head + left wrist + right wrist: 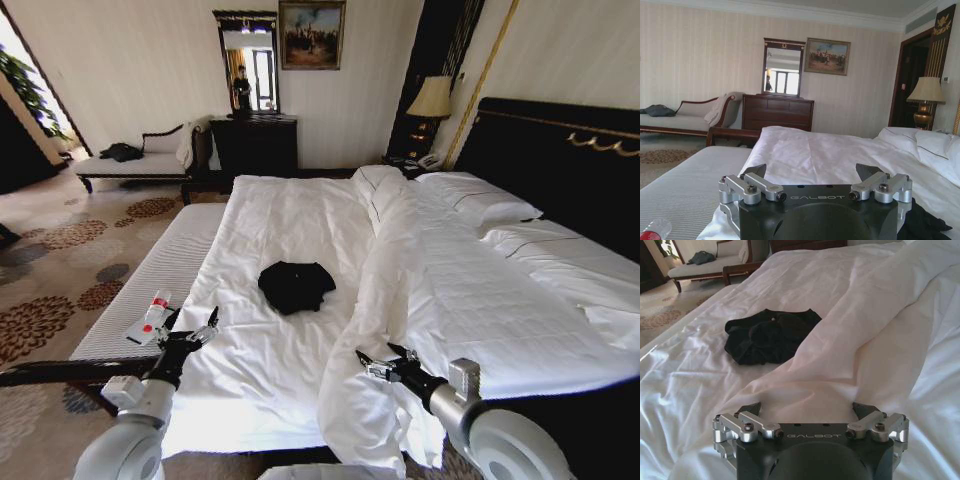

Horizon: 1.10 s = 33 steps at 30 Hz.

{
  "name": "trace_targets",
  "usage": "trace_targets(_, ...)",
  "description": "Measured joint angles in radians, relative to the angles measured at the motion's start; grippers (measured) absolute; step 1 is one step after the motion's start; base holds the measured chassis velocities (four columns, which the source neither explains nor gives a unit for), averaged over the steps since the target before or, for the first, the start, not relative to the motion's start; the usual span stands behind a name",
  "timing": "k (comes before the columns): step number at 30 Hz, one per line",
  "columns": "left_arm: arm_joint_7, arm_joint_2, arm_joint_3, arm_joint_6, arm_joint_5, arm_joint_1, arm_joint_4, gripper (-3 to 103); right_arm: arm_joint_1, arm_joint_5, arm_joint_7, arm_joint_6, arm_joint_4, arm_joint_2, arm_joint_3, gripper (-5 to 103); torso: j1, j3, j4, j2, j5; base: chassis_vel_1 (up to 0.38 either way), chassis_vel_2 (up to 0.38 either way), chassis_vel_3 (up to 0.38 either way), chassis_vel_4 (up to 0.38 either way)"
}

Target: Fold the clothes on the bed.

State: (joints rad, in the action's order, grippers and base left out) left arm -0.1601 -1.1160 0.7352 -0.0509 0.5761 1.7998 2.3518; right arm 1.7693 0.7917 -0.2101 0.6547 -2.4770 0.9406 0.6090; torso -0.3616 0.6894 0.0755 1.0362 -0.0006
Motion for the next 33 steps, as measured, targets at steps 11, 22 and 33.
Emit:
trace_targets(11, 0.000, -0.002, -0.002, 0.003, 0.001, -0.012, -0.012, 100, -0.001, -0.066, -0.007, 0.024, 0.031, -0.005, -0.020, 84, 0.000, 0.000, 0.0001, 0.000, 0.0000, 0.000, 0.000, 0.000, 0.000)
trace_targets(22, -0.004, -0.004, 0.000, 0.006, 0.002, -0.012, -0.011, 100, 0.002, -0.067, -0.012, 0.013, 0.027, 0.002, -0.028, 41, 0.000, 0.000, 0.0000, 0.000, 0.0001, 0.000, 0.000, 0.000, 0.000)
trace_targets(33, -0.008, -0.009, 0.000, 0.009, 0.005, -0.013, -0.011, 100, 0.034, -0.085, -0.009, 0.003, 0.004, 0.011, -0.008, 3, 0.000, 0.000, 0.0001, 0.000, 0.0000, 0.000, 0.000, 0.000, 0.000)
